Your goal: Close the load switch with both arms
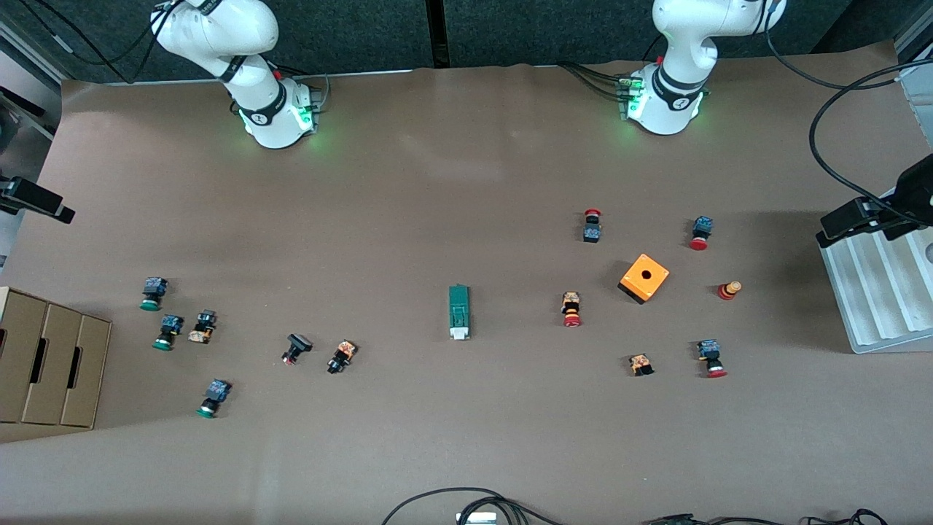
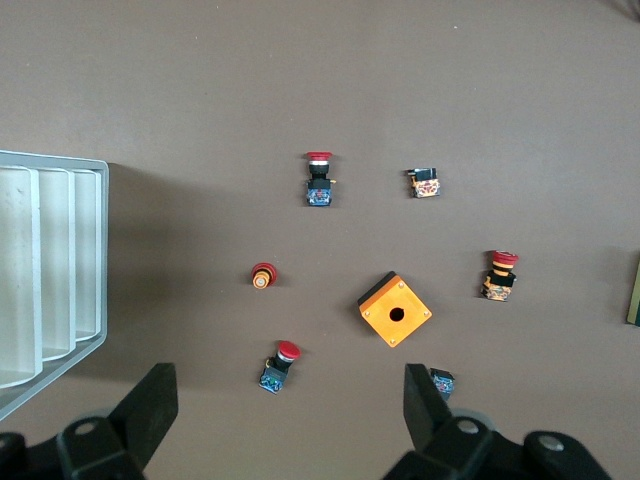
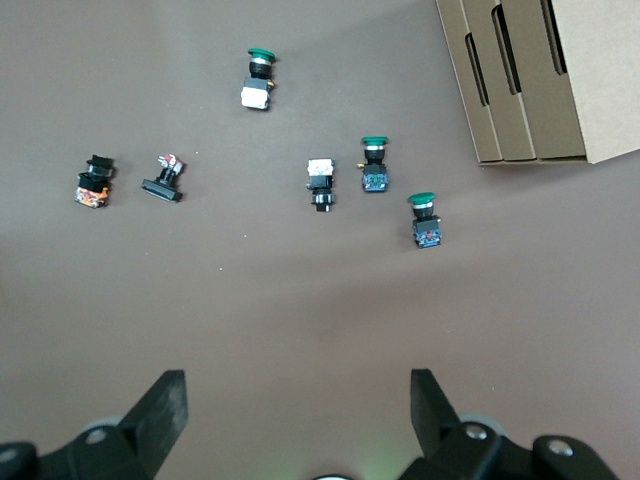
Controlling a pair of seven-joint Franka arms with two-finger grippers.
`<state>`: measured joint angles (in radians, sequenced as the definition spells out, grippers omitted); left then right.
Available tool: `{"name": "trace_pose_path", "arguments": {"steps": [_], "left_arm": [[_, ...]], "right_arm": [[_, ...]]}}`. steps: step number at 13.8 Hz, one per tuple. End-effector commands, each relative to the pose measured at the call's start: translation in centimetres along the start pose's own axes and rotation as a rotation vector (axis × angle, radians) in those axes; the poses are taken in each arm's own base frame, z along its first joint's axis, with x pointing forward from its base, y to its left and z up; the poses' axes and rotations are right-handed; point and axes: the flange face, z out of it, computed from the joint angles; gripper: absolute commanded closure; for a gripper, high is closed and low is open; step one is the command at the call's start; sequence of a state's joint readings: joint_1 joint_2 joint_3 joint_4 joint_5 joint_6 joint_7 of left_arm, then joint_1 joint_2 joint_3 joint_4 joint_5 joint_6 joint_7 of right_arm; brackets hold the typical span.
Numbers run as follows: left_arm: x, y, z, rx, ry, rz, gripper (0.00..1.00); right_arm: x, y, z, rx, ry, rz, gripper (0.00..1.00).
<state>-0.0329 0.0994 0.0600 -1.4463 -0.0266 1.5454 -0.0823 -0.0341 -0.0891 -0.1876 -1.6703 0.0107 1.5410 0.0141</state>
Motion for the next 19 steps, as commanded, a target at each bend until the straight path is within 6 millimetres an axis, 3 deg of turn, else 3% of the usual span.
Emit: {"name": "trace_pose_path", "arguments": {"steps": [1, 19], "left_arm": [[0.0, -0.1, -0.4, 0.003, -0.007, -0.002, 0.0], [-0.1, 0.4, 0.1, -0.002, -0.025, 0.007, 0.0]], "right_arm": [[-0.1, -0.1, -0.4, -0.016, -0.007, -0.005, 0.01], [-0.2, 0.0, -0.4, -0.016, -0.007, -0.002, 0.01]]}}
